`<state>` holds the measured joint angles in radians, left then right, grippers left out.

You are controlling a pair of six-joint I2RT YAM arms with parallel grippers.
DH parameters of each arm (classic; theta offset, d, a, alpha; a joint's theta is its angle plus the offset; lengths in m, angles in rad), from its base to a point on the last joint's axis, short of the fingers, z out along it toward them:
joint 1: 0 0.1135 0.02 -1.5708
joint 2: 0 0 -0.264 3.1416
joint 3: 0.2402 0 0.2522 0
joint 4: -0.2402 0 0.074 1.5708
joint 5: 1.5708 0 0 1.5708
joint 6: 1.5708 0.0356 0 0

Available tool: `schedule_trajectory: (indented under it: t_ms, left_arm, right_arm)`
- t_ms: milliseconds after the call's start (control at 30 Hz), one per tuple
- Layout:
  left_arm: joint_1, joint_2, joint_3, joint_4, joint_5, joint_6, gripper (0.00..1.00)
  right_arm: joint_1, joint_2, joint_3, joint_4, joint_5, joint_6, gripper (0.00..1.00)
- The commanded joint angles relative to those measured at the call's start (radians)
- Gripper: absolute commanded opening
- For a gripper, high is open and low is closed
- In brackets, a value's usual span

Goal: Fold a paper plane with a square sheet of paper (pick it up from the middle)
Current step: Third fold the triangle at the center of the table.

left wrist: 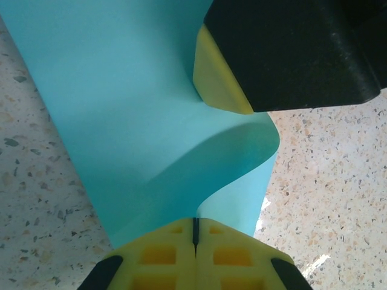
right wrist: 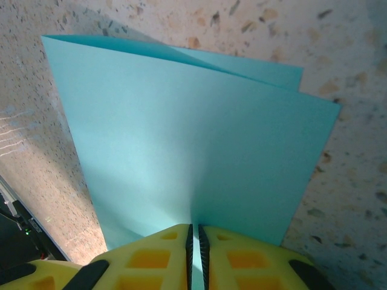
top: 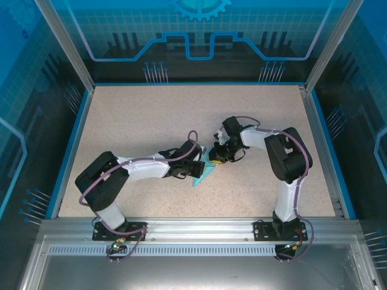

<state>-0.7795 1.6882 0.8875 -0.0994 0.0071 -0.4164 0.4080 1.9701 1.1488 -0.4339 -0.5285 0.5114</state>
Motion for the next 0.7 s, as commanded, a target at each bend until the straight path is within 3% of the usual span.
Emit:
schedule_trajectory:
  t_ms: [0, 667]
  left_arm:
    - [0.012, 0.028, 0.027, -0.019, 0.001, 0.012, 0.0]
    - [0.026, 0.072, 0.054, -0.054, -0.041, 0.038, 0.0]
  right_arm:
    - [0.019, 0.027, -0.006, -0.049, 0.048, -0.008, 0.15]
    - [0.02, 0.032, 0.001, -0.054, 0.051, -0.005, 0.17]
